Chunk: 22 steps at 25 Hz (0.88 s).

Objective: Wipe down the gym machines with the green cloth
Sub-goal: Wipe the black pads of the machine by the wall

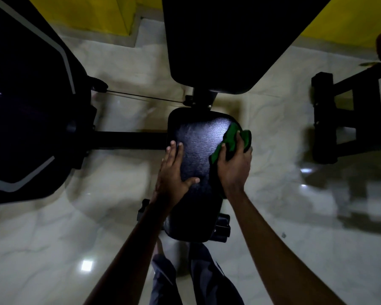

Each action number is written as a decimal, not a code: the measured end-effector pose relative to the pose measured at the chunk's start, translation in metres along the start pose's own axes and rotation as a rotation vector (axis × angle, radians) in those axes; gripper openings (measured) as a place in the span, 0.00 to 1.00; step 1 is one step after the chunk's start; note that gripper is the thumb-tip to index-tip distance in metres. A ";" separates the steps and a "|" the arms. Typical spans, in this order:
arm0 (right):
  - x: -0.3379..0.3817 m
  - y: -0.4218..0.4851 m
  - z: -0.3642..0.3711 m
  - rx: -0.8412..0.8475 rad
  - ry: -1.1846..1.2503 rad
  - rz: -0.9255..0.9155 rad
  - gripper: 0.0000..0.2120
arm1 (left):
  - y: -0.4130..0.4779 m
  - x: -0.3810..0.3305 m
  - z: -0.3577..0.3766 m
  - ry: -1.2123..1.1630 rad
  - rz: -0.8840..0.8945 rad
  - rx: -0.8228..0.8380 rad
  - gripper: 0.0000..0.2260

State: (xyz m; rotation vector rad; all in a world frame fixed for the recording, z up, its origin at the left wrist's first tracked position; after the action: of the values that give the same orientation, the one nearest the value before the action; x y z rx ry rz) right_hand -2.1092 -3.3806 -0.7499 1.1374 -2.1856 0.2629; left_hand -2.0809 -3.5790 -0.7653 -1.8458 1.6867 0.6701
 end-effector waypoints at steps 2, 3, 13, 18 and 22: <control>0.018 0.000 0.005 0.018 -0.099 -0.259 0.22 | -0.008 0.003 -0.003 -0.001 0.004 -0.029 0.49; 0.025 -0.001 0.006 0.038 -0.140 -0.384 0.20 | -0.014 0.006 -0.004 0.003 -0.011 -0.052 0.48; 0.112 0.003 0.056 0.190 -0.259 -0.856 0.14 | -0.070 0.055 -0.013 -0.083 -0.318 -0.074 0.36; 0.133 -0.026 0.078 0.411 -0.271 -1.146 0.14 | -0.105 0.077 -0.014 -0.160 -0.476 -0.090 0.34; 0.152 -0.033 0.090 0.330 -0.347 -1.030 0.13 | -0.118 0.101 -0.025 -0.122 -0.531 -0.107 0.30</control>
State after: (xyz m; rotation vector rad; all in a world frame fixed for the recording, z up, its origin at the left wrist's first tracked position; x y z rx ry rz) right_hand -2.1866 -3.5412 -0.7272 2.4562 -1.5470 -0.0449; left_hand -1.9546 -3.6617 -0.8085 -2.1540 1.0291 0.6343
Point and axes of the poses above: each hand's wrist, its own y-axis towards the middle knuckle, its own z-axis out of the palm, x = y × z, the point moved 7 cm from there along y, towards the middle knuckle, and after that the axes turned 14 degrees about -x, right-handed, at the moved point
